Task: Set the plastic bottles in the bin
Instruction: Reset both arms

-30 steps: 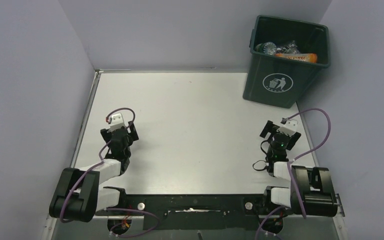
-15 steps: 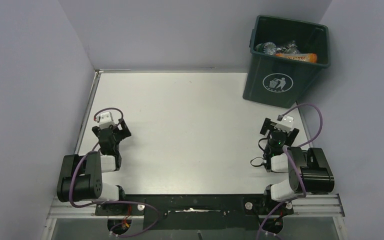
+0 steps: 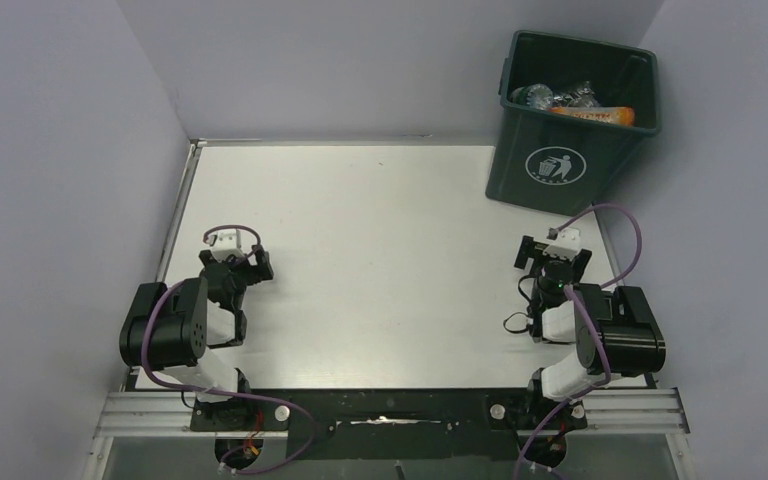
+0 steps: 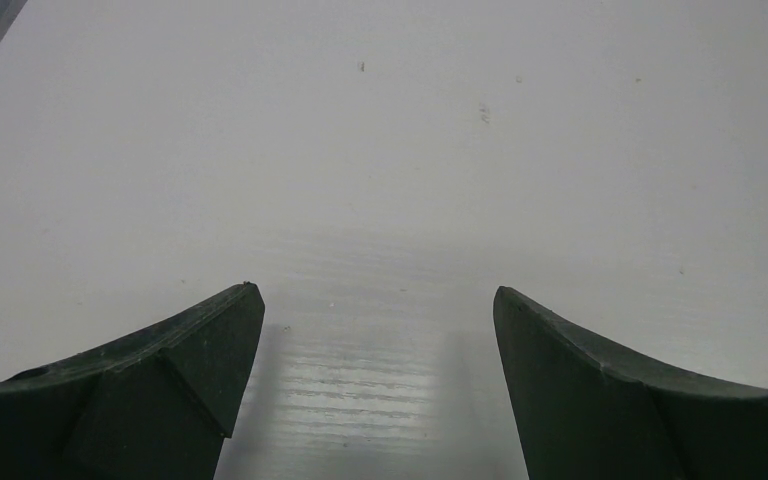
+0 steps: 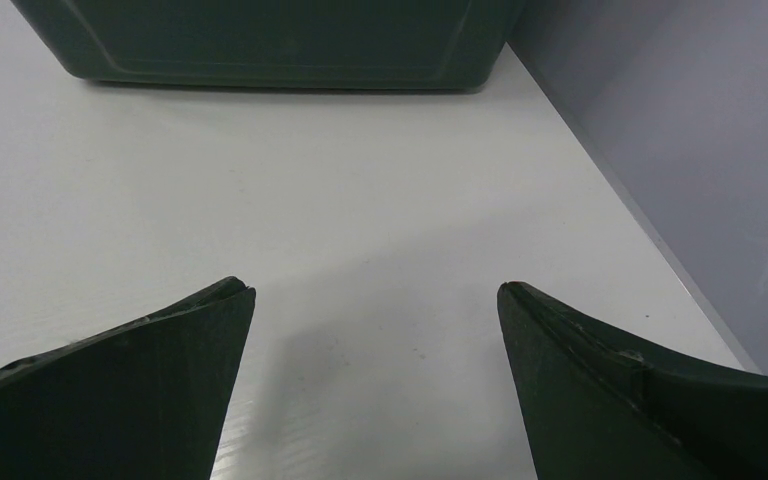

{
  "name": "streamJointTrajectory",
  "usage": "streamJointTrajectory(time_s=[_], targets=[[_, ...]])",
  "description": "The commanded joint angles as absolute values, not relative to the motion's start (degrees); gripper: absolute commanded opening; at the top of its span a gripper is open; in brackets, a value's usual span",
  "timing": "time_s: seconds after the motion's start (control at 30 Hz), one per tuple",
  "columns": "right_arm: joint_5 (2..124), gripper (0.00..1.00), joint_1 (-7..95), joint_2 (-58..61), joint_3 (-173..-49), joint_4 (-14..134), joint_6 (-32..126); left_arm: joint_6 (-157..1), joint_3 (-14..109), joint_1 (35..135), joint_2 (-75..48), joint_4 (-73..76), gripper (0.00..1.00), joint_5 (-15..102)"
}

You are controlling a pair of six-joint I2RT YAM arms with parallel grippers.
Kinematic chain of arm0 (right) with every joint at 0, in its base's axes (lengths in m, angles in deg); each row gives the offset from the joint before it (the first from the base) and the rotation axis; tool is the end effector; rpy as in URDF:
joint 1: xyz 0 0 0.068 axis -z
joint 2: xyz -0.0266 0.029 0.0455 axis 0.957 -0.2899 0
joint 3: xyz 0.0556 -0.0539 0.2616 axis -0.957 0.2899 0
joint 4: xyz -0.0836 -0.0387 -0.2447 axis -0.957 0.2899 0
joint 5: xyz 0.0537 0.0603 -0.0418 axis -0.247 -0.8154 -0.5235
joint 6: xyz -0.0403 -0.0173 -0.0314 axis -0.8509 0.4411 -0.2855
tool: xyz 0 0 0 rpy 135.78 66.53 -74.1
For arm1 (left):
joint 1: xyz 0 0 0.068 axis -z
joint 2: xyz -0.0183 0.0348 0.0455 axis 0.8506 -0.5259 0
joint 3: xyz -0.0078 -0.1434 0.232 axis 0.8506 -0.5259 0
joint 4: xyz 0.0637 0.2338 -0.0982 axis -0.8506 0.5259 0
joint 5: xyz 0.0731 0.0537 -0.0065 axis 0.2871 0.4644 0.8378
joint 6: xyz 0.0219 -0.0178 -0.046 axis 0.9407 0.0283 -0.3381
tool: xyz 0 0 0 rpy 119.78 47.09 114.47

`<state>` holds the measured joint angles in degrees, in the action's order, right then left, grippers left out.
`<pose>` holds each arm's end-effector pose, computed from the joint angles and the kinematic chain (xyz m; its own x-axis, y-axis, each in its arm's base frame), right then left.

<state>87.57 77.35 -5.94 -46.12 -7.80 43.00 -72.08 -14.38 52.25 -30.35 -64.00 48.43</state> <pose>0.2277 -0.0274 0.1313 -0.1620 0.0613 -0.9849 0.3681 0.9298 -0.0027 0.2297 0.0221 0.1179 -0.2312 -0.1308 -0.9641 -0.0739 0.9904 -0.1167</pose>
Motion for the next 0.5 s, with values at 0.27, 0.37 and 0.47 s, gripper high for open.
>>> streamJointTrajectory(time_s=[0.27, 0.37, 0.47], targets=[[85.54, 0.98, 78.25, -5.56, -48.14, -10.48, 42.67, -70.04, -12.51, 52.74, -30.28, -69.82, 0.86, 47.20], [85.49, 0.98, 78.32, -5.60, -48.10, -10.43, 42.68, -70.04, -12.60, 52.74, -30.28, -69.85, 0.86, 47.23], [85.54, 0.98, 78.33, -5.61, -48.11, -10.47, 42.72, -70.04, -12.60, 52.74, -30.19, -69.91, 0.86, 47.18]])
